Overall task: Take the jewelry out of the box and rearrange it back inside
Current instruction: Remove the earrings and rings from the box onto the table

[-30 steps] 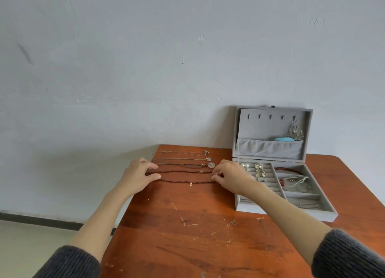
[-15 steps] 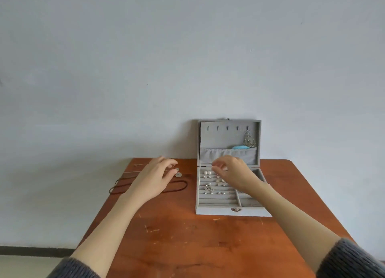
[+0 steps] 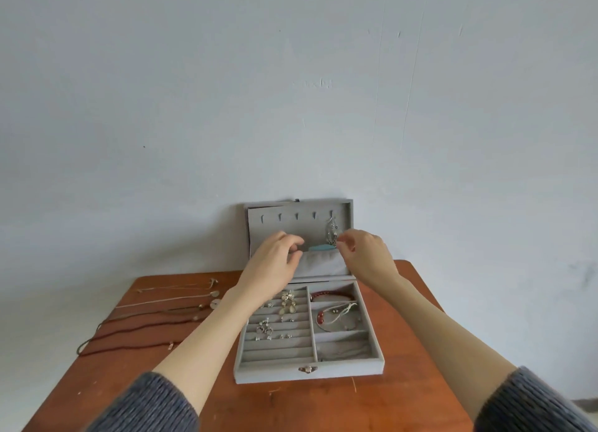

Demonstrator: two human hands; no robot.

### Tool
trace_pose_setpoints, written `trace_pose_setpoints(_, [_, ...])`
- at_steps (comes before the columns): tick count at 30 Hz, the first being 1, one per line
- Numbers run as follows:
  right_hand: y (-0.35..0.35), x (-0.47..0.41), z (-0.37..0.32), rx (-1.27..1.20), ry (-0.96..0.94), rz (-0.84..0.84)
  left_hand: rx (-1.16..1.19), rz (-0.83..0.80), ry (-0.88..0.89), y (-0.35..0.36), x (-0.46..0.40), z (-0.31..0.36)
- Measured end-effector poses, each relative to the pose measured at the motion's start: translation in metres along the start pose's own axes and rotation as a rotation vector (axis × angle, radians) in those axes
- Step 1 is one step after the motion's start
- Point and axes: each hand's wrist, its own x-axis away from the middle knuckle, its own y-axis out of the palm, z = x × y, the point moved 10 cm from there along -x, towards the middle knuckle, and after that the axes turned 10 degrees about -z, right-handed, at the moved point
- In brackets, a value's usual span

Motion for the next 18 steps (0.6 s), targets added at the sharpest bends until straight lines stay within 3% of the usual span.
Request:
trace_pose_setpoints(8, [-0.003,-0.039,0.022,-0.189,0.169,0.147,0.335,0.252,-0.173,0.009,-0.053,-0.009])
trace_pose_setpoints(18, [0.0,-0.049,0.029,-0.333,0.21,0.215,0.338,0.339,-0.184,0.02,-0.062,-0.01])
